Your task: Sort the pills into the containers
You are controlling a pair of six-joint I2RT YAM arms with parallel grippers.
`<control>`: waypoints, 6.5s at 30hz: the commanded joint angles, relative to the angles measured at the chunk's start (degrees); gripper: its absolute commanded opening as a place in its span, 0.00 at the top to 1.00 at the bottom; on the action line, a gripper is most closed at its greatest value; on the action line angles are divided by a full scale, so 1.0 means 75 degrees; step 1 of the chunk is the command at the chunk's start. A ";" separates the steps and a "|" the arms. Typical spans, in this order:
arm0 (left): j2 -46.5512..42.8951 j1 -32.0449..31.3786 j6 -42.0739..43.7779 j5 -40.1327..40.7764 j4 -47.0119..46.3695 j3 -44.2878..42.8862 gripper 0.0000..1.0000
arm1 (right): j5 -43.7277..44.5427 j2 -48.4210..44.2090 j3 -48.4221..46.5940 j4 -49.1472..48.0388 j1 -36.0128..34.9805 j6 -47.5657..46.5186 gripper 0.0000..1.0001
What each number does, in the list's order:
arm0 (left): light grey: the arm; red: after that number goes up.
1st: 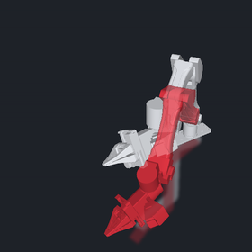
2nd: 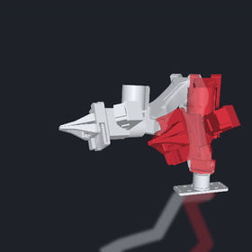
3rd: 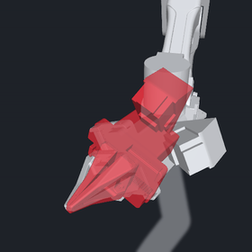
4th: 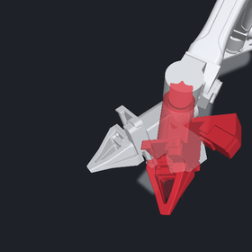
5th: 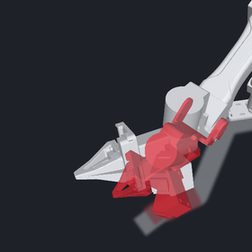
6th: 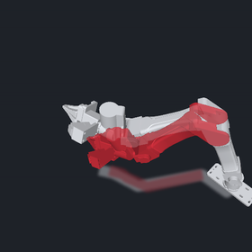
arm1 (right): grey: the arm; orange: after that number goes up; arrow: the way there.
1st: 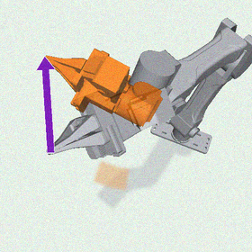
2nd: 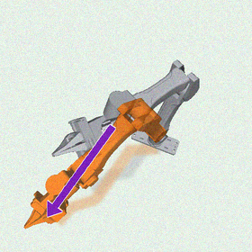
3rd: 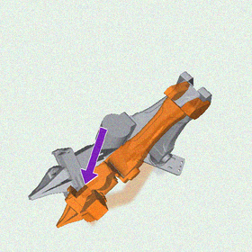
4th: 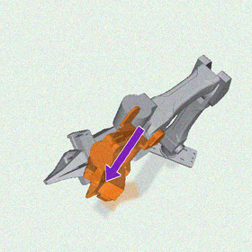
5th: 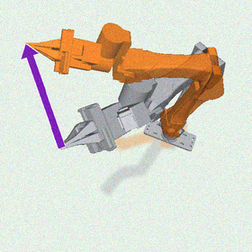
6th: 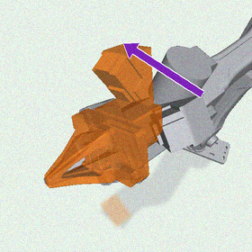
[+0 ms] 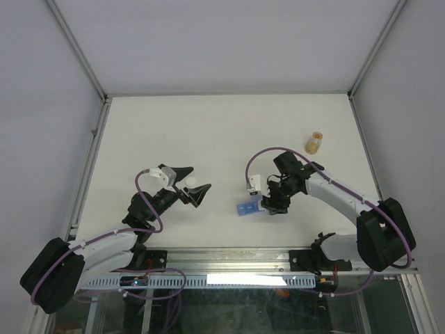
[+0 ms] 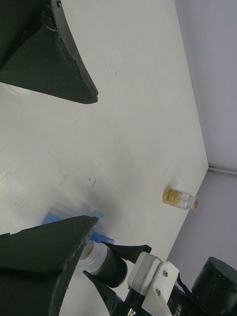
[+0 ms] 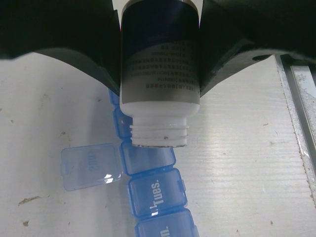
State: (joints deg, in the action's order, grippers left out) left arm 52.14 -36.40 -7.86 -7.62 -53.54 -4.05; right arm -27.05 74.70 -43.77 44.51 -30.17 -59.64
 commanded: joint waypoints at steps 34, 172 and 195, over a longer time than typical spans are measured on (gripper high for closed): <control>-0.0003 -0.0043 0.0227 -0.0126 -0.0314 -0.0232 0.01 | 0.0062 -0.0488 -0.0103 -0.0163 -0.0165 0.0268 0.98; -0.0072 -0.0044 0.0239 -0.0166 -0.0381 -0.0151 0.01 | 0.0914 -0.0195 -0.0690 0.0541 -0.0836 0.0396 0.94; -0.0015 -0.0044 0.0247 -0.0199 -0.0336 -0.0207 0.01 | 0.1148 -0.0167 -0.0801 0.0595 -0.0970 0.0586 0.95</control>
State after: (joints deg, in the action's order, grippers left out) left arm 52.14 -36.40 -7.81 -7.99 -53.54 -4.12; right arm -17.74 74.26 -46.98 47.86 -36.97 -56.36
